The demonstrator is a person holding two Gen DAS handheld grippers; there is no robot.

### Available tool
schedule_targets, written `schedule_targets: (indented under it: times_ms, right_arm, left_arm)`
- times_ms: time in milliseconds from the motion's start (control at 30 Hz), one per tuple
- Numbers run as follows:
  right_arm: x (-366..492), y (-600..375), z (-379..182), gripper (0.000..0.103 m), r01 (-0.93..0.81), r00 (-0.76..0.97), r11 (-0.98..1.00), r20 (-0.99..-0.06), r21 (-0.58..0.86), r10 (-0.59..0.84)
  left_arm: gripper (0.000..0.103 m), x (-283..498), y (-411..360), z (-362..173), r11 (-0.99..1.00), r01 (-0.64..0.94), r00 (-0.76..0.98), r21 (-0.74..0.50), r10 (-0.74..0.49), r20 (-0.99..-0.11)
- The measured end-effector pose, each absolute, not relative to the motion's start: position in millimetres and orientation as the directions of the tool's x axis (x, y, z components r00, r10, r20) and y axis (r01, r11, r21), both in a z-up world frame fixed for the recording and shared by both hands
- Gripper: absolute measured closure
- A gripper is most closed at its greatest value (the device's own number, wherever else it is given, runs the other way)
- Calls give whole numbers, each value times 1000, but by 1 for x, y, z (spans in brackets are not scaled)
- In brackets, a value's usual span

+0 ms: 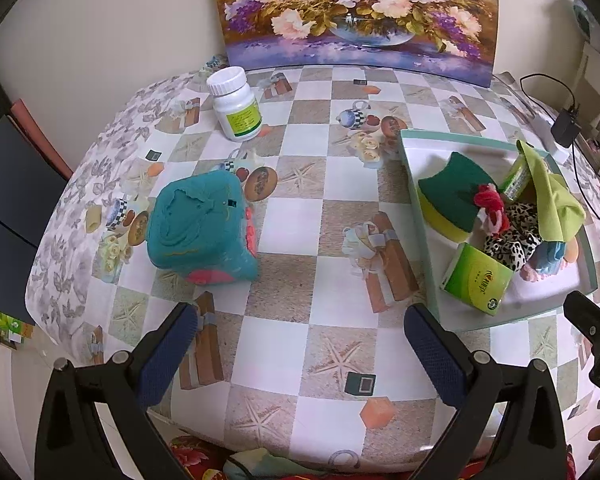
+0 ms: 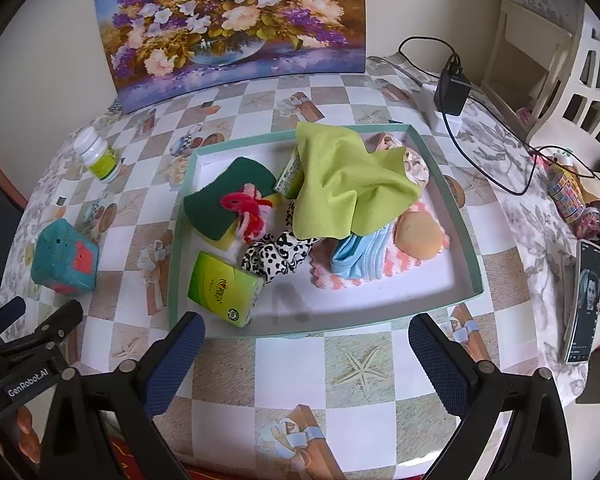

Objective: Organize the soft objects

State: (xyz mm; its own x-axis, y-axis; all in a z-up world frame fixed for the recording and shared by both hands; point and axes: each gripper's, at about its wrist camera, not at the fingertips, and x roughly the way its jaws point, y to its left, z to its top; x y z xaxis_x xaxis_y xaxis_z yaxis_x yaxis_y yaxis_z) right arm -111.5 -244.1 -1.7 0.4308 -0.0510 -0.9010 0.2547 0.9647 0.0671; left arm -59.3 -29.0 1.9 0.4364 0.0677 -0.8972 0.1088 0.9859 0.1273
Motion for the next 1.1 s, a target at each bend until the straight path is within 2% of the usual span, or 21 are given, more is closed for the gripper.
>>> schedule_targets:
  times_ms: [1100]
  right_arm:
    - [-107, -239, -5, 0, 229, 425, 973, -903, 39, -64]
  left_arm:
    - [0, -56, -28, 2, 984, 108, 445, 143, 81, -892]
